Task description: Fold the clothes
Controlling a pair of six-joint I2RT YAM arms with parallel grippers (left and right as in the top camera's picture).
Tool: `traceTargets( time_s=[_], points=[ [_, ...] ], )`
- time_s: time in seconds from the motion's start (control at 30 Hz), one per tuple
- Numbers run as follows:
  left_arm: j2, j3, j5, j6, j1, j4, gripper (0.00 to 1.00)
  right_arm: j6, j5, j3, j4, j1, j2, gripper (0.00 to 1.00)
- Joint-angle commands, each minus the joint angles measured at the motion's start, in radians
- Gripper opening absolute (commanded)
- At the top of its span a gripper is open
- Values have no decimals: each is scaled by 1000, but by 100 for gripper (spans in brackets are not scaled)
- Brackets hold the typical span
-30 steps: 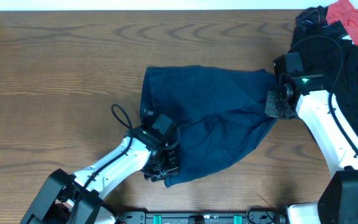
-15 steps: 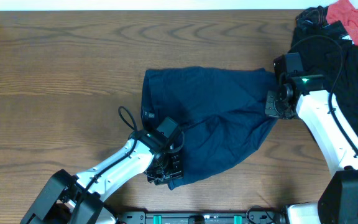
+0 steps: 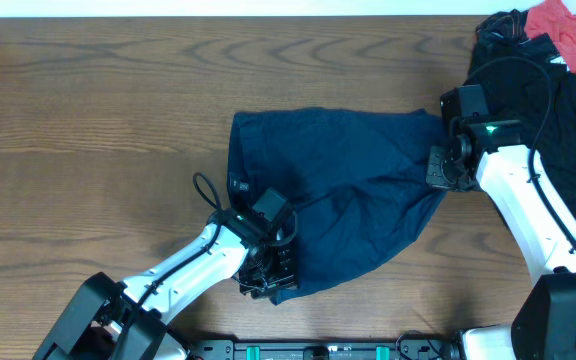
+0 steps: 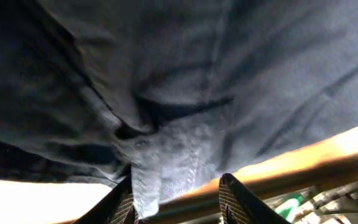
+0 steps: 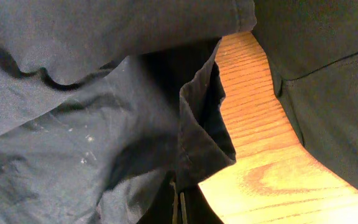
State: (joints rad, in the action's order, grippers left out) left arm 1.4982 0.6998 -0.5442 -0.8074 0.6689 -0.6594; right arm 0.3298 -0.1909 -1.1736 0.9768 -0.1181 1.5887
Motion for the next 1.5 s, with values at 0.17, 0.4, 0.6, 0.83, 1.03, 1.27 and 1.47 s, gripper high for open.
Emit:
traceTargets(
  time_s=[0.17, 0.4, 0.6, 0.83, 1.03, 1.27, 1.47],
  points=[
    [5, 2, 112, 9, 5, 3, 28, 13, 0, 3, 11, -1, 1, 1],
    [5, 2, 111, 10, 5, 7, 6, 13, 0, 3, 11, -1, 1, 1],
    [0, 5, 107, 50, 3, -3, 6, 13, 0, 3, 11, -1, 1, 1],
    [-143, 126, 113, 233, -106, -195, 6, 14, 1, 2, 15, -1, -22, 1],
    [-355, 430, 112, 420, -345, -481, 6, 14, 16, -54, 45, 25, -206, 1],
    [-493, 868, 112, 487, -629, -534, 6, -26, 61, -236, 23, 95, -447, 1],
    [-507, 1139, 113, 501, -763, -522, 6, -70, 60, -395, 60, 98, -533, 1]
  ],
)
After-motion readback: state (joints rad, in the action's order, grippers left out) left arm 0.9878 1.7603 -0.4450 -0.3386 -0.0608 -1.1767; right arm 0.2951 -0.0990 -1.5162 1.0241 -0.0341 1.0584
